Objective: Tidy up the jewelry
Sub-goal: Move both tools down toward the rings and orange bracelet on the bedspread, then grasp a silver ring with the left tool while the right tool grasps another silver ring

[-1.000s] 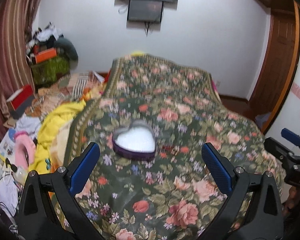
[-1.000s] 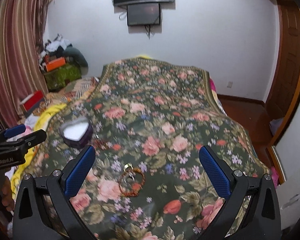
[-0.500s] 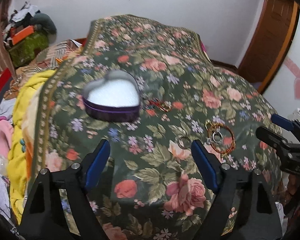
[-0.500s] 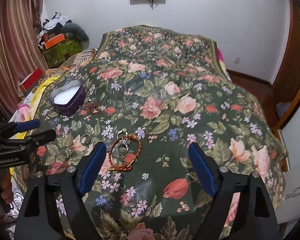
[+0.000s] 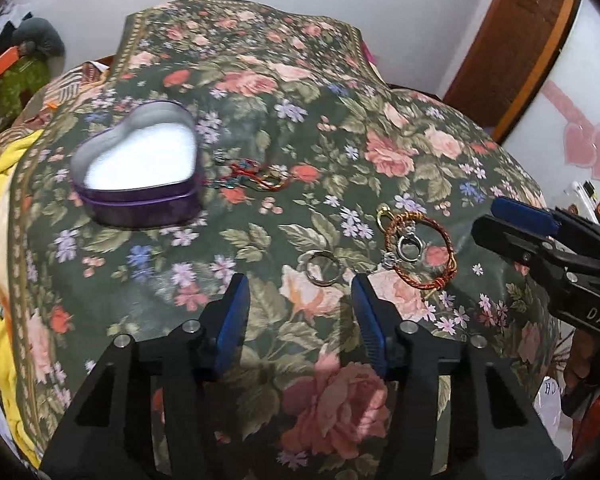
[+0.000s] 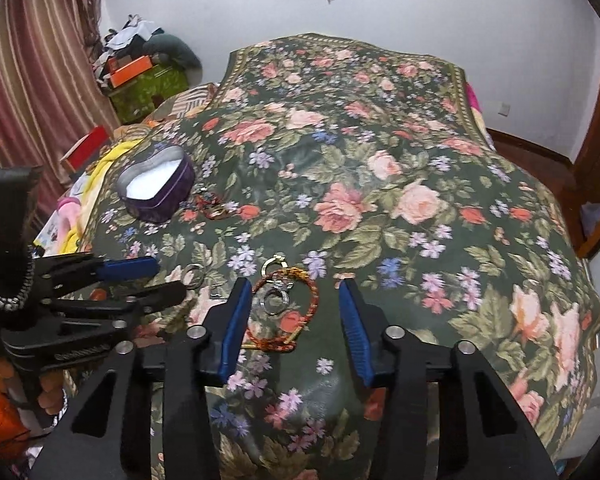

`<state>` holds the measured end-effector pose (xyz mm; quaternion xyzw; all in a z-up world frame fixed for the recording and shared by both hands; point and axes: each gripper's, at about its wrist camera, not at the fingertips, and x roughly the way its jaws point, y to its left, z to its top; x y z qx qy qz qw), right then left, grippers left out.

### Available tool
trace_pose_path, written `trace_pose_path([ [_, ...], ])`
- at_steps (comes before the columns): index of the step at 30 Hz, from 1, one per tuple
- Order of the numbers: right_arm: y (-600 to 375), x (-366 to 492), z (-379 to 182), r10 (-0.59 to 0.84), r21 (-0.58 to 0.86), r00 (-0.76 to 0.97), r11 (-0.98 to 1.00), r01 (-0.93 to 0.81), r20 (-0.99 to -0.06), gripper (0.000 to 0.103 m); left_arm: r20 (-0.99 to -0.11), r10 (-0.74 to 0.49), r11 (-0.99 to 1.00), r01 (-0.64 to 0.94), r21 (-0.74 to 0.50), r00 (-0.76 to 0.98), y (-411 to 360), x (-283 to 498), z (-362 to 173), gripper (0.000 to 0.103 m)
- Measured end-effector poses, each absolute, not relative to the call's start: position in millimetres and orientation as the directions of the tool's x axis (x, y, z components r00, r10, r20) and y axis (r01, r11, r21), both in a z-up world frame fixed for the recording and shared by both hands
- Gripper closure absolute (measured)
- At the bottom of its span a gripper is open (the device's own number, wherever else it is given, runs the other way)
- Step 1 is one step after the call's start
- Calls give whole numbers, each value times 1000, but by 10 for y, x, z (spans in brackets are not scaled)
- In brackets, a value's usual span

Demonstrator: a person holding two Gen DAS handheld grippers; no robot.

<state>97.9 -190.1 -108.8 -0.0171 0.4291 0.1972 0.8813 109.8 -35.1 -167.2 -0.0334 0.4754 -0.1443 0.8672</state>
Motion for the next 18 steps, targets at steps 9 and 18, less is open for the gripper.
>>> trace_pose_path([
  [9,-1776,1080,-1229,363,172,504,907,-385,-784,69,-812,-297,949,250,-192,503,-442,1216,-1750,74],
  [18,-1755,1162,-1377,382,219,450,901,-374,-807,74,-800,-315,944,252,-211,510,-422,1230,-1771,85],
])
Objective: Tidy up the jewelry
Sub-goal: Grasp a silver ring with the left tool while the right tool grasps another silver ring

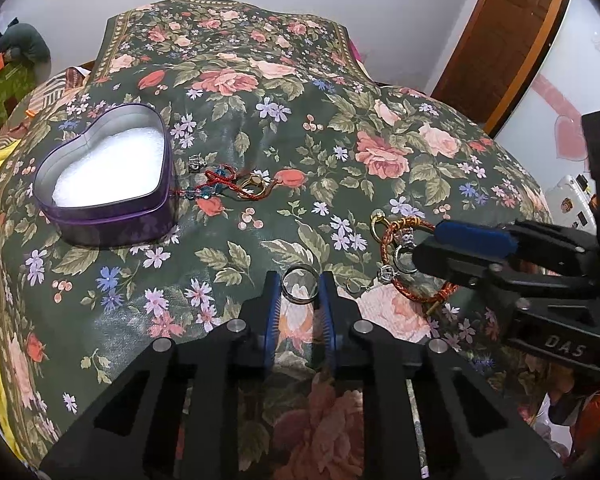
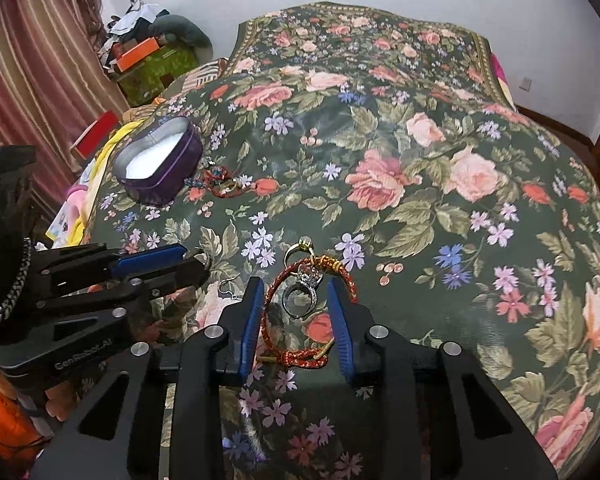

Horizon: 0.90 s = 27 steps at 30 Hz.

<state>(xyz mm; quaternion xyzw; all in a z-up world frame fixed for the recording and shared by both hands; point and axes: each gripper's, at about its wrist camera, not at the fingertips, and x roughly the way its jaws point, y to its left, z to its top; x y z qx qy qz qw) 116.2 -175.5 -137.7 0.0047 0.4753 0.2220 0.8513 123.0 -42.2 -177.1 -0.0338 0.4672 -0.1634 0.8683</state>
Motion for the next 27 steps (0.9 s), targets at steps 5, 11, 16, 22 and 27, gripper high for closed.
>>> trace_pose_path([
  [5,-1747,1215,-1430,376,225,439,907,-357,-816,79,-795,-301,950,243,-199,527,-395,1209,-1740,85],
  [11,-1700,1267,-1485,346,192,447,916,-353,-825,87,-793,-293,954,221,-204,534,-317,1208,-1738,85],
  [16,-1715,1275,-1487,341,189,458,919,-346,-821,92,-793,-290,955,217,-203,536,-316,1205,-1731,85],
  [22,-1763,1257,-1451,350,209,462,921,-330,-815,92,-785,-287,956,211,-203,548,-293,1176,-1678,85],
  [27,-1787,1233,-1346,367,226,481,918,-326,-796,92,-774,-278,960,195,-202,569,-232,1146,-1596,85],
])
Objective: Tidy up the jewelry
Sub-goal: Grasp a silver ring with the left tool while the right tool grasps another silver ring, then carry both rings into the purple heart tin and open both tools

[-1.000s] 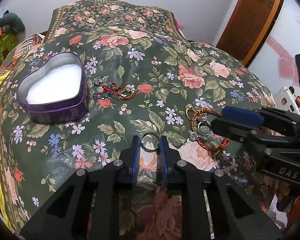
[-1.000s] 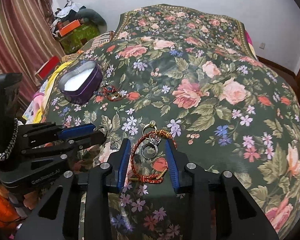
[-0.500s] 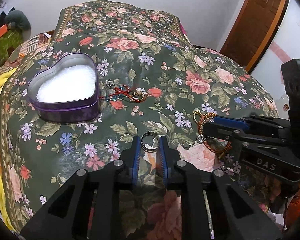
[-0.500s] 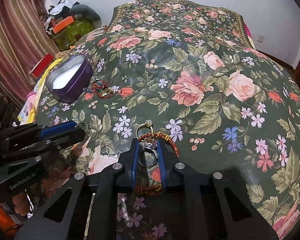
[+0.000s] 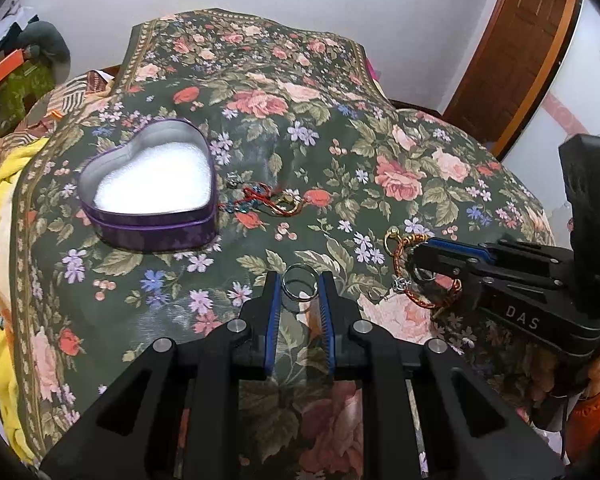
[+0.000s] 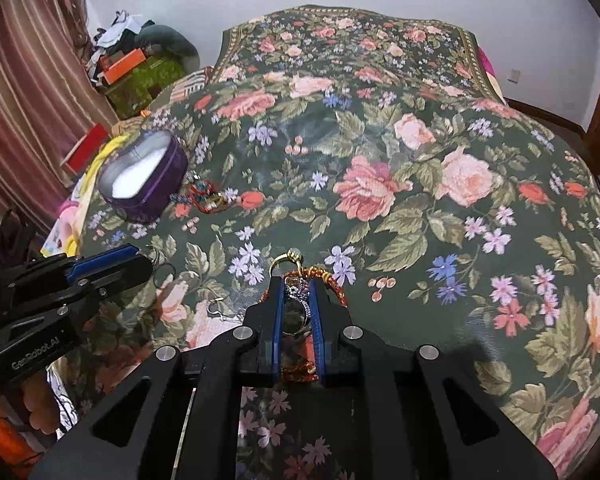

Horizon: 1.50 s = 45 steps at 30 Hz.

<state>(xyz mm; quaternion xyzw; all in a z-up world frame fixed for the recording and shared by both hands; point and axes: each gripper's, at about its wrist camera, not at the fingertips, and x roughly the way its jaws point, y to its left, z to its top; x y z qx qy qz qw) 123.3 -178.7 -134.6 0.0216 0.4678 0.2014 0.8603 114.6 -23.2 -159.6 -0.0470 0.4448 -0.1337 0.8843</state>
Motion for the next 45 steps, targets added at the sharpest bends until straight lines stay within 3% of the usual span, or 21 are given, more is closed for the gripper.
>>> trace_pose_path([
  [31,-1258,1333,-600,492,234,587,856,-461,-643,92,-653,-155,983,50,-177,741,419,1019,-914,85],
  [45,-854,1593,-618,544,247,548,815,-524,-635,92,-628,-118,984,4,-180,769,688,1238,-883,85],
])
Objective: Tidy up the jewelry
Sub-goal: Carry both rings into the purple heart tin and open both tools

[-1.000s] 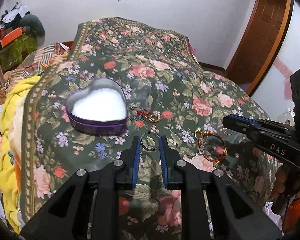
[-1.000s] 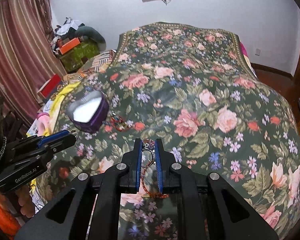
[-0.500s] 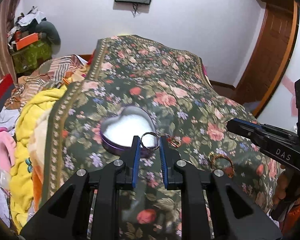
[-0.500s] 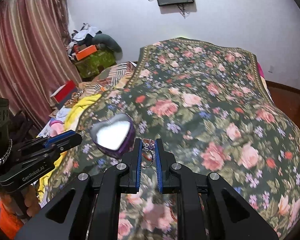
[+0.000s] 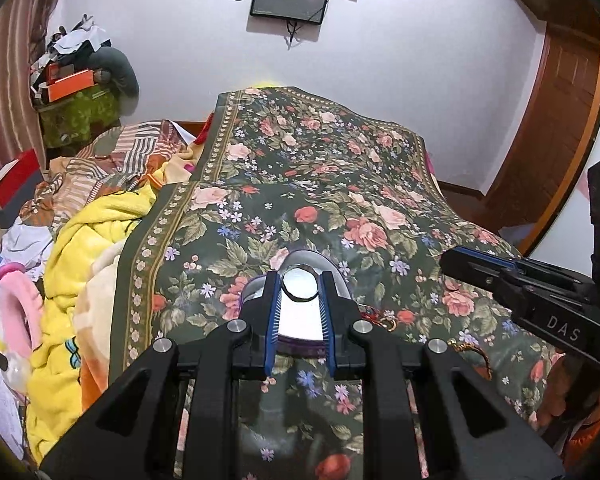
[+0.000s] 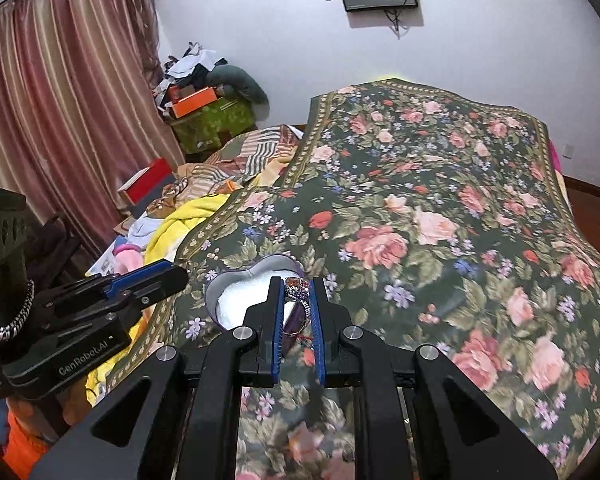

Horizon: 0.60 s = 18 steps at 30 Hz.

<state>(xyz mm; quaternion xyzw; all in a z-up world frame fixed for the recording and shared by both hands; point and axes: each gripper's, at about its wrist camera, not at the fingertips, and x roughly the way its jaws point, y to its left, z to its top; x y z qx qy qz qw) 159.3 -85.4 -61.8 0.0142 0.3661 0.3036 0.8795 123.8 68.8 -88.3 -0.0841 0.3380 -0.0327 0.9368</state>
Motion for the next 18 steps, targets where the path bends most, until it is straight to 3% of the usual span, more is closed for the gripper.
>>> trace_pose_path([
  [18,-325,1820,-994,546,215,437,766,-605,-715,92,-675,-137,976,-17,-216,725,905,1512,-1205,85],
])
